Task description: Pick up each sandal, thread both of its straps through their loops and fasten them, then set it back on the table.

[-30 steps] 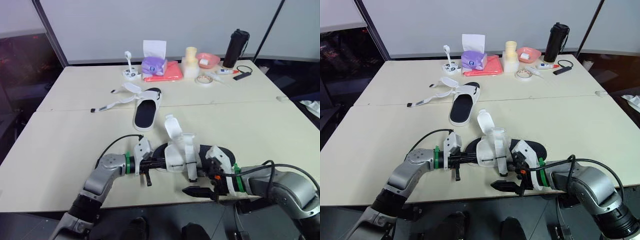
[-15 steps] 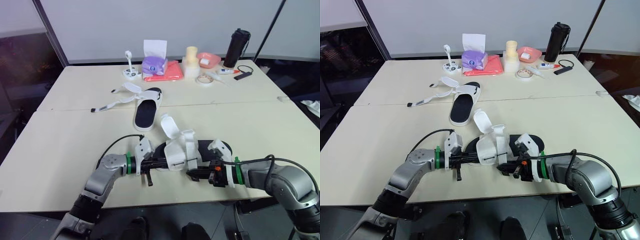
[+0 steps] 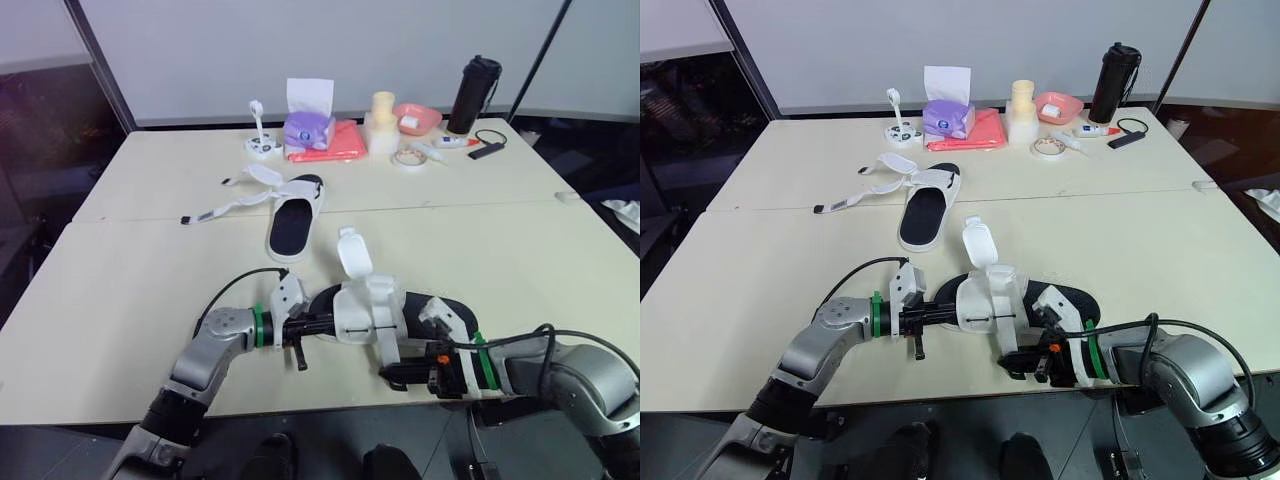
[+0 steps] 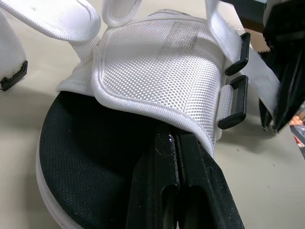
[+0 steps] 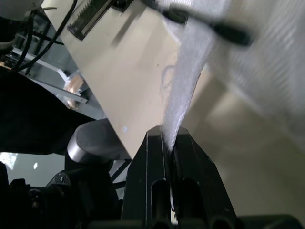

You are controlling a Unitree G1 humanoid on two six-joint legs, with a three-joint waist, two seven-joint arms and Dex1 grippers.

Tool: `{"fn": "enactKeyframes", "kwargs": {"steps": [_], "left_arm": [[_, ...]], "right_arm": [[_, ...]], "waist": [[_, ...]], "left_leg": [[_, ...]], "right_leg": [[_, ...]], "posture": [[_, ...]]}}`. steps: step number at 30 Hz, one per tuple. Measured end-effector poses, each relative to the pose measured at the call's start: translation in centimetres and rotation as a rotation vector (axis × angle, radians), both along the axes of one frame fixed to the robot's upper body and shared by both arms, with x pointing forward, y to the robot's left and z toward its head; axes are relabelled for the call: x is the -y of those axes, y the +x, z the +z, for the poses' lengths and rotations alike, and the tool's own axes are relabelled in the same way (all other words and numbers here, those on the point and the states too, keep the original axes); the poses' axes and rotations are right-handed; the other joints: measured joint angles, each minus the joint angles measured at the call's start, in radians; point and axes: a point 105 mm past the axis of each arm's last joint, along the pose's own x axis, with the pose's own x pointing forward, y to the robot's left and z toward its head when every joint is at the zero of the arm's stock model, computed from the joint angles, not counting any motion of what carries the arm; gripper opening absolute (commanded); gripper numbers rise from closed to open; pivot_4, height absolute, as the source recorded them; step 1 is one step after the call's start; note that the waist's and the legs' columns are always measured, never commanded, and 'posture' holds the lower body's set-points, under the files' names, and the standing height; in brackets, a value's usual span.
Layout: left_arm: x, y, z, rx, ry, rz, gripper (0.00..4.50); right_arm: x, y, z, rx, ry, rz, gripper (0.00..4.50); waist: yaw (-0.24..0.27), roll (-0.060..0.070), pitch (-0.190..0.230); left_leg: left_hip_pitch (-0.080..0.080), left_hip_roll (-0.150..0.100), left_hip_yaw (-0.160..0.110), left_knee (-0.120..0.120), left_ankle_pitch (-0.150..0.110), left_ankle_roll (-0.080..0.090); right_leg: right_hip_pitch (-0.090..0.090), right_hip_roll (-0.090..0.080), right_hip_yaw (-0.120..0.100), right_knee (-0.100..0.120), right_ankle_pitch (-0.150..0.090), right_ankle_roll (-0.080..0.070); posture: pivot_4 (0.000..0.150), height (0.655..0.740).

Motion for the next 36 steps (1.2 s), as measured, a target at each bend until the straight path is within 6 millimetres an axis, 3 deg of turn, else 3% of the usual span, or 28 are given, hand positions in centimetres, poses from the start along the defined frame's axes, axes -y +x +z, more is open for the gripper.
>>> {"fn": "enactKeyframes", "kwargs": {"steps": [6,20,30,36], "left_arm": [[0.0,0.0,0.0,0.0,0.0,0.0,0.0],[0.1,0.0,0.0,0.0,-0.002,-0.001,0.0],[0.3,0.1,0.1,0.006,-0.01,-0.003,0.0],[0.3,0.1,0.0,0.003,-0.012,-0.002,0.0]], "right_arm": [[0.0,-0.3,-0.1,-0.007,-0.002,0.014,0.04],[-1.1,-3.7,-0.8,-0.072,0.006,0.087,0.04],[-0.9,-5.3,0.2,-0.048,-0.022,0.136,0.04],[-1.0,-4.9,1.2,-0.01,-0.017,0.152,0.04]], "waist": [[0.0,0.0,0.0],[0.001,0.0,0.0],[0.001,0.0,0.0],[0.001,0.0,0.0]], "left_leg": [[0.0,0.0,0.0,0.0,0.0,0.0],[0.0,0.0,0.0,0.0,0.0,0.0],[0.0,0.0,0.0,0.0,0.0,0.0],[0.0,0.0,0.001,0.0,0.0,0.0]], "right_leg": [[0.0,0.0,0.0,0.0,0.0,0.0],[0.0,0.0,0.0,0.0,0.0,0.0],[0.0,0.0,0.0,0.0,0.0,0.0],[0.0,0.0,0.0,0.0,0.0,0.0]], "posture": [[0.15,0.74],[0.15,0.74],[0.15,0.74],[0.15,0.74]]}}
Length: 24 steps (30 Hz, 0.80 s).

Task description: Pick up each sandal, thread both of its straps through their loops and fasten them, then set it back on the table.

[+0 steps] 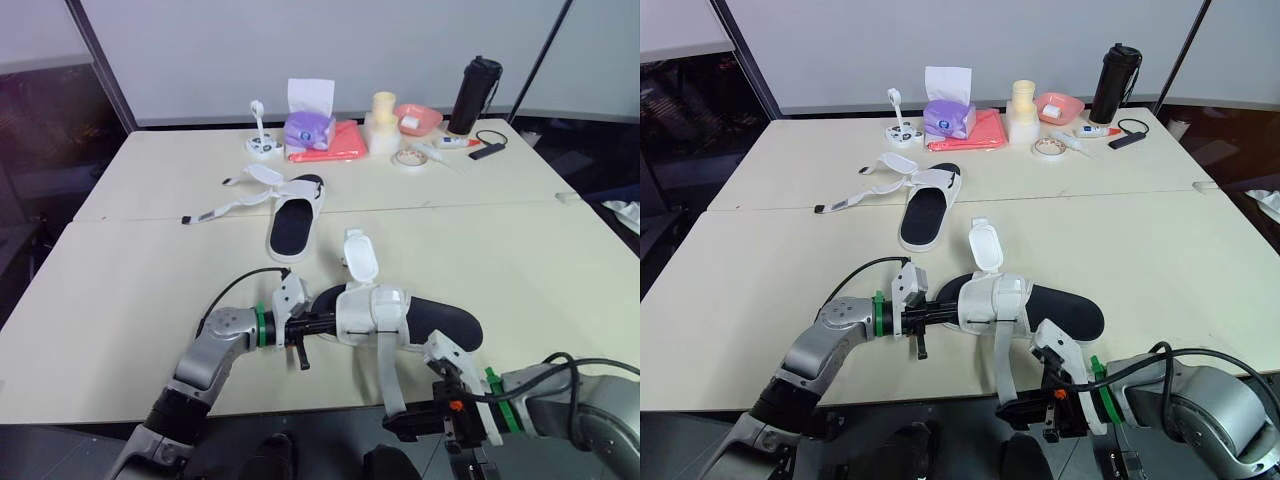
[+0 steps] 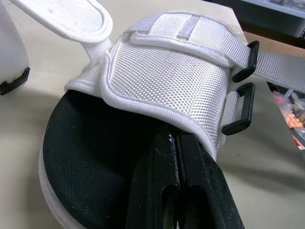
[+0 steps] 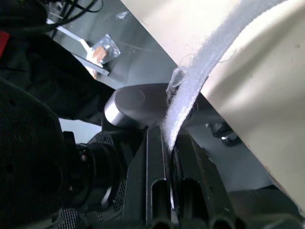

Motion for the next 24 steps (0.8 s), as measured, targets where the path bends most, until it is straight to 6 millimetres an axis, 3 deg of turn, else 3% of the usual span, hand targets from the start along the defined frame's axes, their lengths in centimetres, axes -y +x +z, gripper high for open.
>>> {"fn": "enactKeyframes", "kwargs": {"steps": [9,15,21,24], "left_arm": [[0.1,0.1,0.0,0.001,0.001,-0.005,0.0],[0.4,0.1,0.1,0.008,-0.003,-0.013,0.0],[0.2,0.1,0.0,0.006,0.002,-0.006,0.0],[0.2,0.1,0.0,0.006,0.002,-0.002,0.0]], "right_arm": [[0.0,4.6,4.8,0.173,0.072,-0.044,0.04],[0.2,7.9,5.1,0.15,0.137,-0.166,0.04],[0.0,8.4,4.6,0.102,0.173,-0.211,0.04],[-0.2,8.6,4.8,0.082,0.21,-0.233,0.9]], "waist": [[0.0,0.0,0.0],[-0.001,0.0,0.0],[-0.003,0.0,0.0],[-0.003,0.0,0.0]], "left_leg": [[0.0,0.0,0.0,0.0,0.0,0.0],[0.0,0.0,0.0,0.0,0.0,0.0],[0.0,0.0,0.0,0.0,0.0,0.0],[0.0,0.0,0.0,0.0,0.0,0.0]], "right_leg": [[0.0,0.0,0.0,0.0,0.0,0.0],[-0.001,0.0,0.0,0.001,0.0,0.0],[-0.001,0.0,0.0,0.002,0.0,0.0],[-0.001,0.0,0.0,0.002,0.0,0.0]], "posture": [[0.15,0.74],[0.15,0.74],[0.15,0.74],[0.15,0.74]]}}
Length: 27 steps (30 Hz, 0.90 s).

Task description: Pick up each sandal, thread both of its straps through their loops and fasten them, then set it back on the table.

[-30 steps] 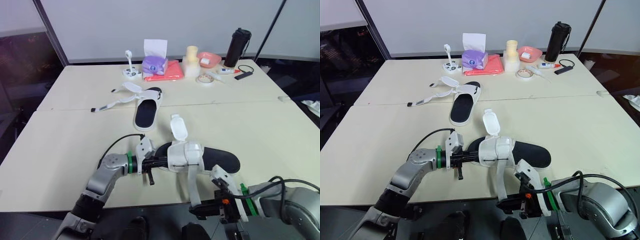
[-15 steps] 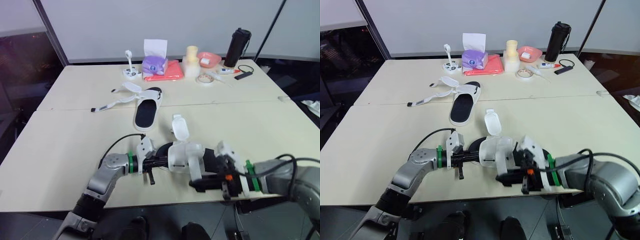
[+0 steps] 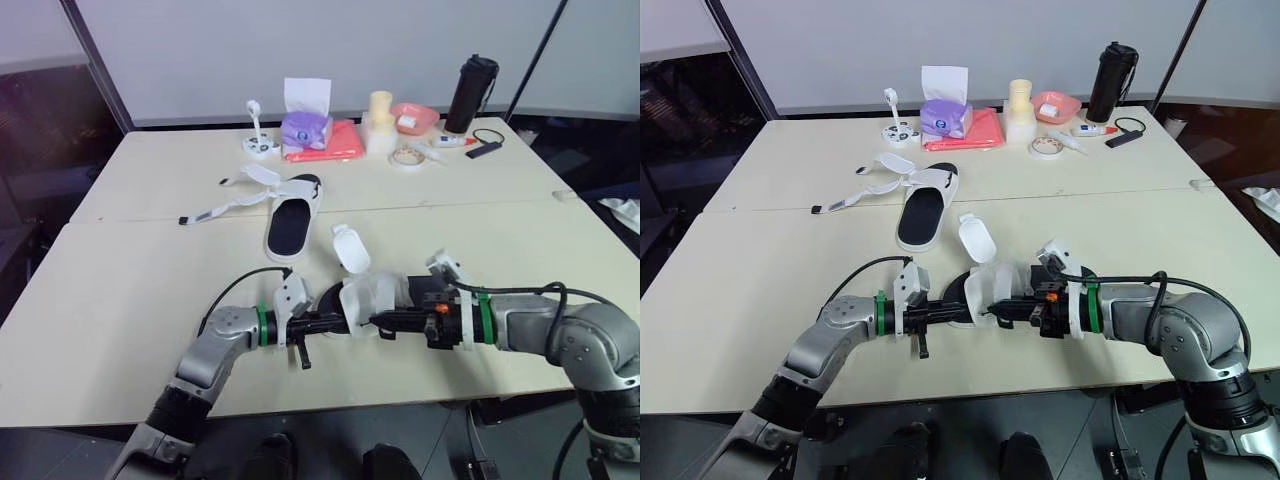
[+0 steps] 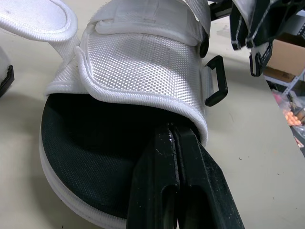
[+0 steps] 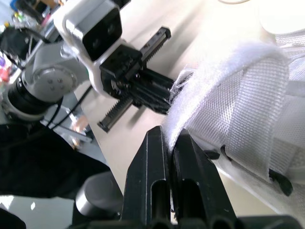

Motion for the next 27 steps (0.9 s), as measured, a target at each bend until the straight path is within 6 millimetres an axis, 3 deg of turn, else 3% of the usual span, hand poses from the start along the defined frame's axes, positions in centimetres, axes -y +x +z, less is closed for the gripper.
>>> {"fn": "enactKeyframes", "kwargs": {"steps": [6,17,27], "left_arm": [[0.1,0.0,0.1,0.005,-0.002,-0.001,0.0],[0.3,-0.1,0.2,0.006,-0.008,-0.011,0.0],[0.3,-0.1,0.2,0.006,-0.009,-0.008,0.0]], "right_arm": [[-0.2,0.8,0.9,-0.003,0.067,-0.038,3.94],[0.8,5.3,2.9,-0.043,0.214,-0.25,3.94],[0.8,6.8,3.0,-0.074,0.233,-0.297,3.94]], "waist": [[0.0,0.0,0.0],[-0.007,0.0,0.0],[-0.024,0.001,0.0]], "left_leg": [[0.0,0.0,0.0,0.0,0.0,0.0],[0.0,0.0,0.0,0.0,0.0,0.0],[0.0,0.0,0.0,0.0,0.0,0.0]], "right_leg": [[0.0,0.0,0.0,0.0,0.0,0.0],[-0.001,0.0,0.001,0.002,0.001,0.0],[-0.001,0.001,0.0,0.003,0.001,0.001]], "posture": [[0.15,0.74],[0.15,0.74],[0.15,0.74]]}}
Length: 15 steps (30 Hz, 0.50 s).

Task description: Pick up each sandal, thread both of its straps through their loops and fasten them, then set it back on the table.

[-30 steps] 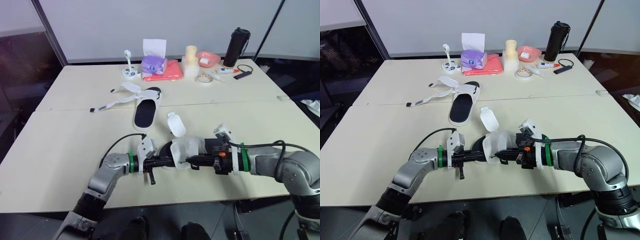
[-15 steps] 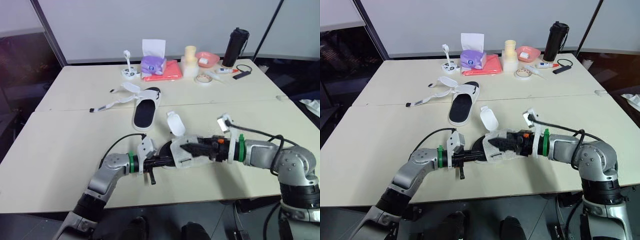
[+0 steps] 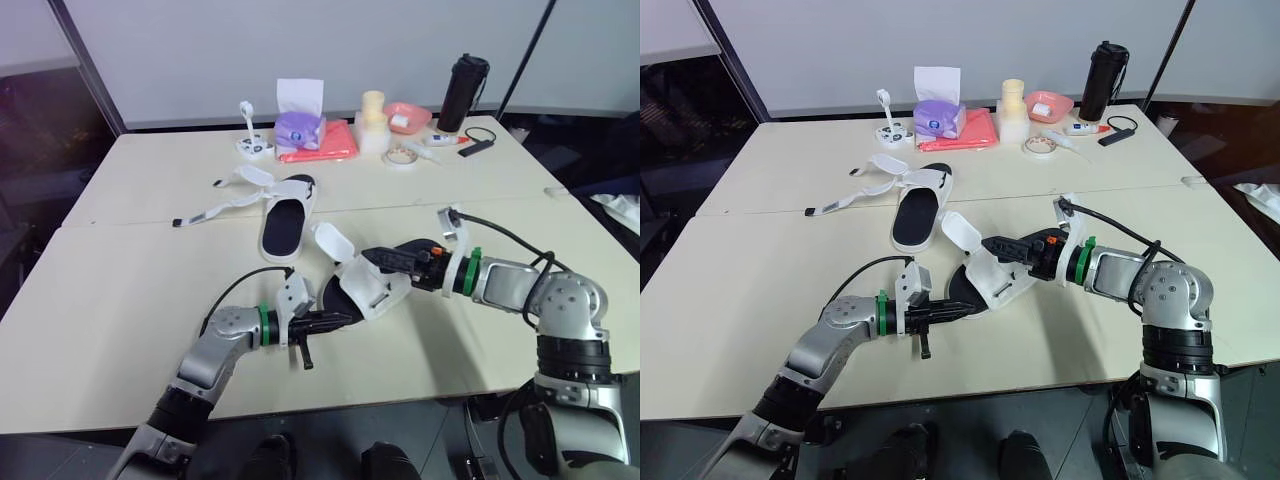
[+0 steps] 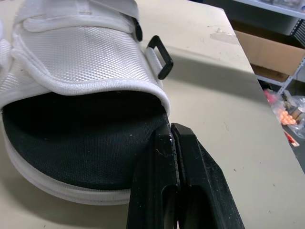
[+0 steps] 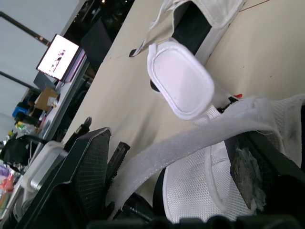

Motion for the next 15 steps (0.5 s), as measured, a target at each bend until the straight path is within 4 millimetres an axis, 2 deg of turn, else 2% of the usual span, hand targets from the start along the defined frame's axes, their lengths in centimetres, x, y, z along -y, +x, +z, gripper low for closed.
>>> {"fn": "enactKeyframes", "kwargs": {"steps": [5,15], "left_arm": [[0.0,0.0,0.0,0.0,0.001,0.002,0.0],[0.1,-0.1,-0.1,-0.002,0.0,-0.003,0.0]], "right_arm": [[-0.6,-0.8,0.9,0.014,0.009,0.081,3.94],[-1.9,-1.8,4.5,0.094,-0.003,0.26,3.94]], "waist": [[0.0,0.0,0.0],[-0.001,0.001,0.0]], "left_leg": [[0.0,0.0,0.0,0.0,0.0,0.0],[0.0,0.0,0.001,0.0,0.0,0.0]], "right_leg": [[0.0,0.0,0.0,0.0,0.0,0.0],[-0.001,0.0,0.0,0.0,0.0,0.0]], "posture": [[0.15,0.74],[0.15,0.74]]}}
